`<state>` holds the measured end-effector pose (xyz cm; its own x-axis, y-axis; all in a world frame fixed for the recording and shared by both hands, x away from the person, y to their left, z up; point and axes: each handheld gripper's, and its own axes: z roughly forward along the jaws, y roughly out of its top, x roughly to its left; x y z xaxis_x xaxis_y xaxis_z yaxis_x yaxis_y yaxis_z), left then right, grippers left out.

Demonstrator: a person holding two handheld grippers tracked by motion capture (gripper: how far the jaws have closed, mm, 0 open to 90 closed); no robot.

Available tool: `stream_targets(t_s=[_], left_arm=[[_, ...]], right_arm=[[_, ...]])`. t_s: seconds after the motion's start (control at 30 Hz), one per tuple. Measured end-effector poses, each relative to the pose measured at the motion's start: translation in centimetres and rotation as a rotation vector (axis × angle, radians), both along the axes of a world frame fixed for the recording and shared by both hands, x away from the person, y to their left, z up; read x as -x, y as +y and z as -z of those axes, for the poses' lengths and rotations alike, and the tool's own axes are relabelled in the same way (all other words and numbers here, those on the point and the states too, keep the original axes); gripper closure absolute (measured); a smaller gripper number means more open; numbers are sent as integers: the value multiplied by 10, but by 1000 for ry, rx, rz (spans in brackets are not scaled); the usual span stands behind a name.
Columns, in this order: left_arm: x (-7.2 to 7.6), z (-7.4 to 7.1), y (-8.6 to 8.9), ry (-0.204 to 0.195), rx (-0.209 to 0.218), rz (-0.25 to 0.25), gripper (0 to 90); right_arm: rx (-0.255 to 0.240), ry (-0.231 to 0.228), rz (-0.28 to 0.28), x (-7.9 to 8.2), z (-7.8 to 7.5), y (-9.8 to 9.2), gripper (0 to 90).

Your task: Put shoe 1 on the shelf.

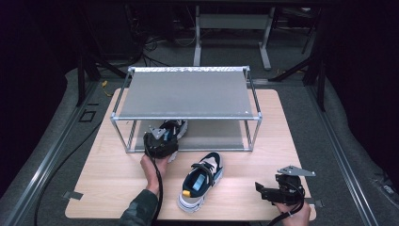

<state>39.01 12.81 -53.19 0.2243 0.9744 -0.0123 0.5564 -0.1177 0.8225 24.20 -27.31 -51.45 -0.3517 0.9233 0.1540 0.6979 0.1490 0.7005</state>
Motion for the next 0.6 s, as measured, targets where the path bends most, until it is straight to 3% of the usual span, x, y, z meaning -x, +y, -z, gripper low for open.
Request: stream_targets(t_s=[0.1,0.27,0.37,0.6], left_arm=[[-10,2,-4,0,6,-26,241],[-20,5,-7,16,12,-6,198],[-16,2,-3,35,28,31,147],[17,-1,11,-5,64,88,154]], right_arm=[[1,0,-3,0,-1,1,128],[-1,8,-16,0,-2,2,130],[-6,0,-21,0,-2,3,130],[-5,-6,-18,4,-4,2,139]])
